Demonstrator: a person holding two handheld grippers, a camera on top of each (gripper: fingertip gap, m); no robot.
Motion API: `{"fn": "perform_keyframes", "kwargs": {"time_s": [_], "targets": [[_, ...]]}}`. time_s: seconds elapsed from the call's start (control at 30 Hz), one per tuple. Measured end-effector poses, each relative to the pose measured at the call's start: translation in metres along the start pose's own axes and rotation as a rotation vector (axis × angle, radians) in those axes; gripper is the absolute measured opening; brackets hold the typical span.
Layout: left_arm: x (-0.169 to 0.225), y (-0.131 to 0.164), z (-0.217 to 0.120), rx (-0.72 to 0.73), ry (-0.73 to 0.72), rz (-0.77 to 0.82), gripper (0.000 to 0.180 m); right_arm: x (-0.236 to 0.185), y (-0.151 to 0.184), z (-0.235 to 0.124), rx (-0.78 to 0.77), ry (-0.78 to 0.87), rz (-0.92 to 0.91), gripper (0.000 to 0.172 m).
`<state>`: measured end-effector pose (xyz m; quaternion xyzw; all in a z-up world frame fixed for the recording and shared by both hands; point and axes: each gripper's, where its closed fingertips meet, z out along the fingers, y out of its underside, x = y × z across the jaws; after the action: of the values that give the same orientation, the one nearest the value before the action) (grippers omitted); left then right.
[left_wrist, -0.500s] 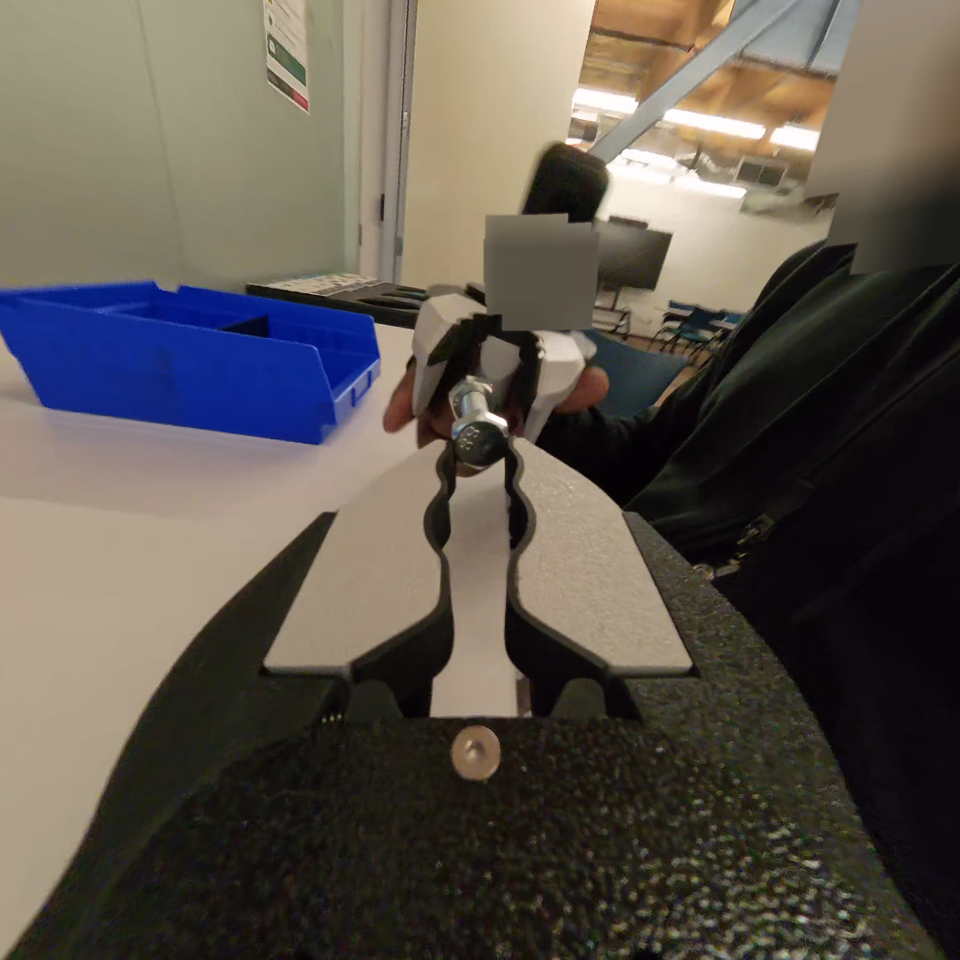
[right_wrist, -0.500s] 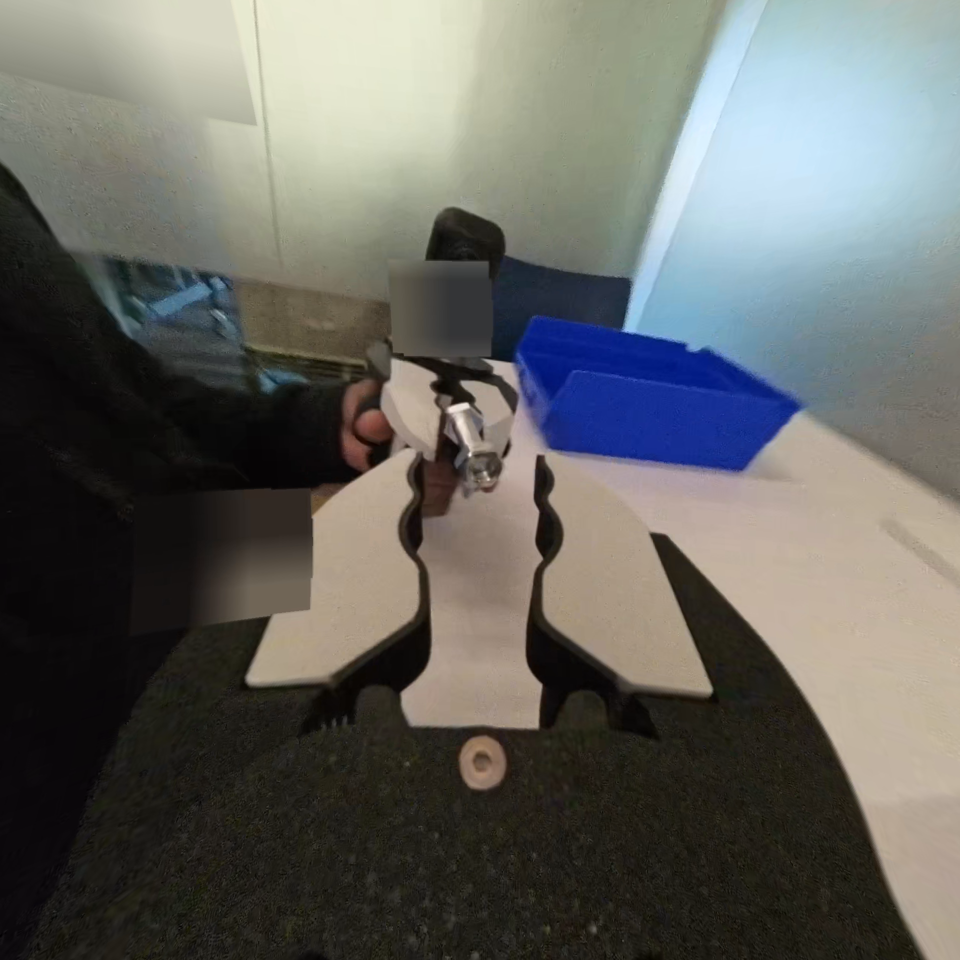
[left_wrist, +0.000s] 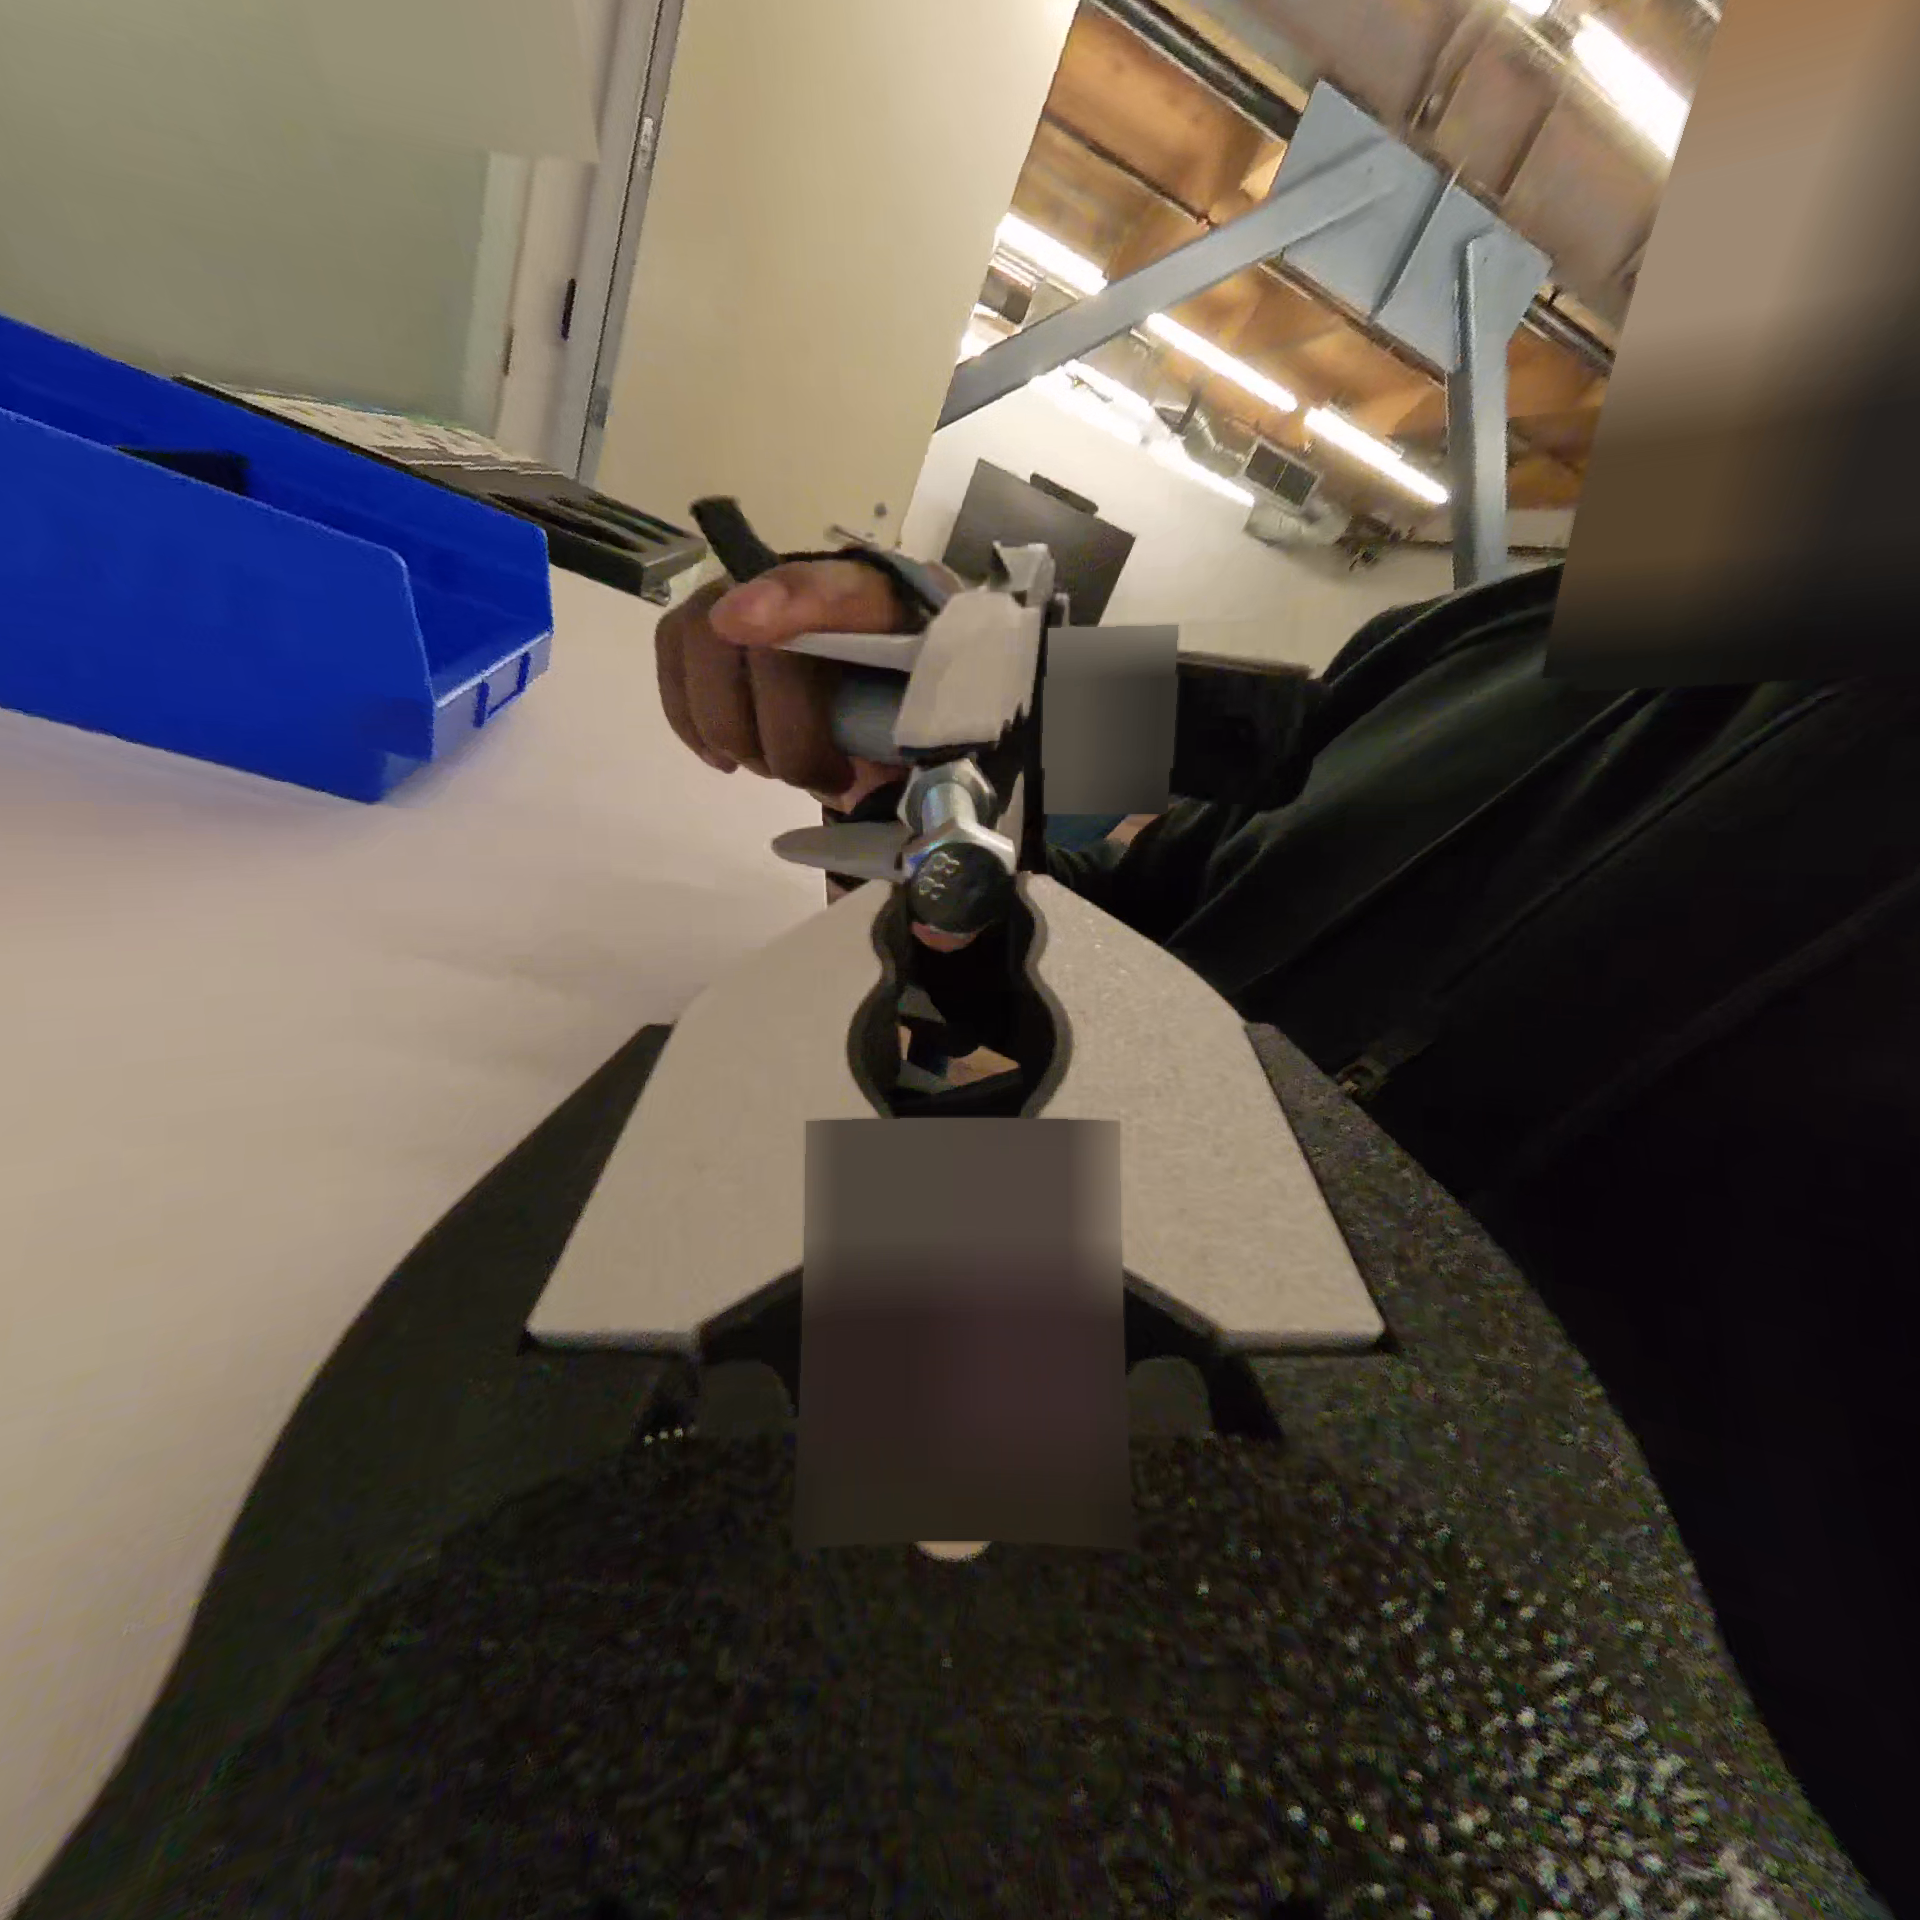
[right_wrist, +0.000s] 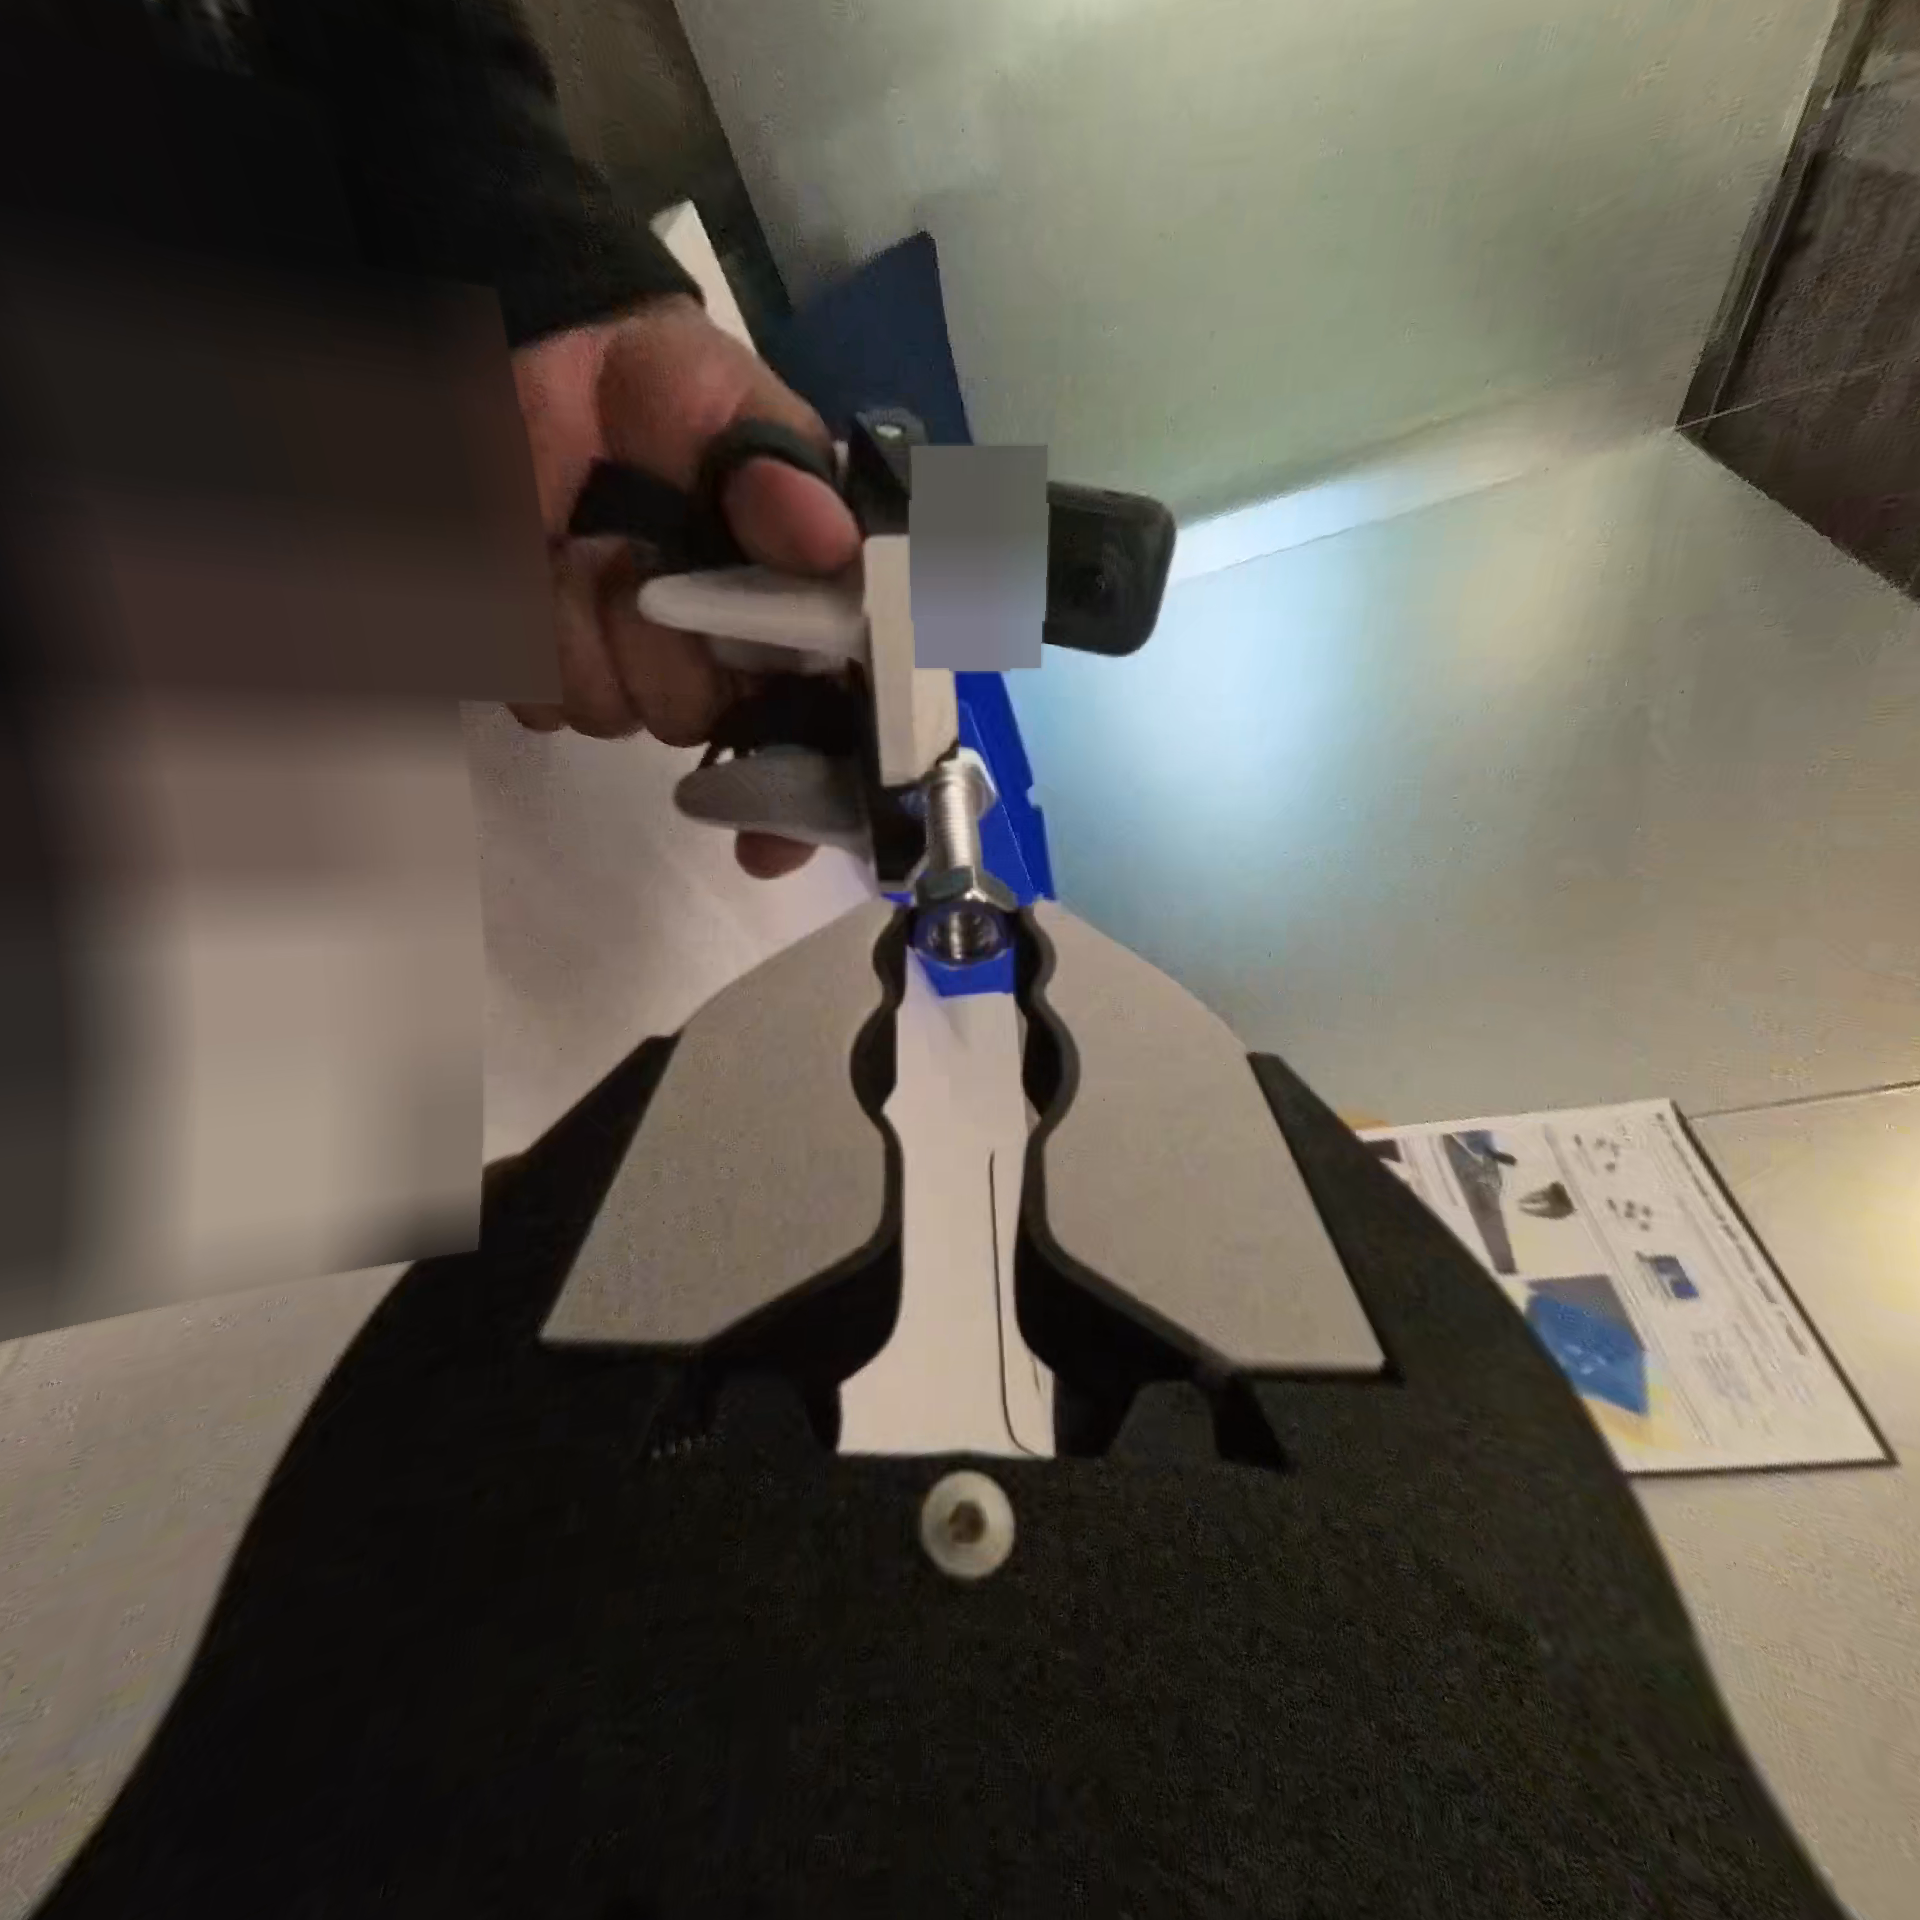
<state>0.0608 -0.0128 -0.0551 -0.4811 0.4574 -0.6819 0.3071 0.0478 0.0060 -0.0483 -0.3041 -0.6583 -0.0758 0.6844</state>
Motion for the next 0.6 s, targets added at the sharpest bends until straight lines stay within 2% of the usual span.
{"fn": "perform_keyframes", "kwargs": {"time_s": [0.03,0.13,0.23,0.33,0.4,0.47,0.53,0.6], "targets": [[0.000,-0.002,0.000,0.011,-0.001,0.014,0.017,0.001,-0.001,-0.001,0.008,-0.013,0.074,0.023],[-0.003,-0.010,-0.004,0.047,-0.047,0.110,0.017,0.011,-0.002,-0.004,0.074,-0.069,0.514,0.036],[-0.004,-0.015,-0.007,0.054,-0.097,0.218,0.017,0.018,-0.002,-0.004,0.146,-0.145,0.912,0.038],[-0.003,-0.015,-0.008,0.035,-0.131,0.309,0.017,0.015,-0.008,-0.001,0.196,-0.219,1.093,0.038],[-0.002,-0.013,-0.007,0.007,-0.140,0.340,0.017,0.010,-0.007,0.003,0.163,-0.235,1.101,0.036],[-0.002,-0.008,-0.005,-0.024,-0.136,0.346,0.017,0.003,-0.005,0.005,0.123,-0.239,1.031,0.019],[0.000,-0.007,-0.005,-0.028,-0.113,0.287,0.017,0.001,-0.005,0.004,0.108,-0.208,0.881,0.019],[0.001,-0.004,-0.004,-0.038,-0.069,0.165,0.017,-0.003,-0.002,0.002,0.068,-0.160,0.622,0.019]]}}
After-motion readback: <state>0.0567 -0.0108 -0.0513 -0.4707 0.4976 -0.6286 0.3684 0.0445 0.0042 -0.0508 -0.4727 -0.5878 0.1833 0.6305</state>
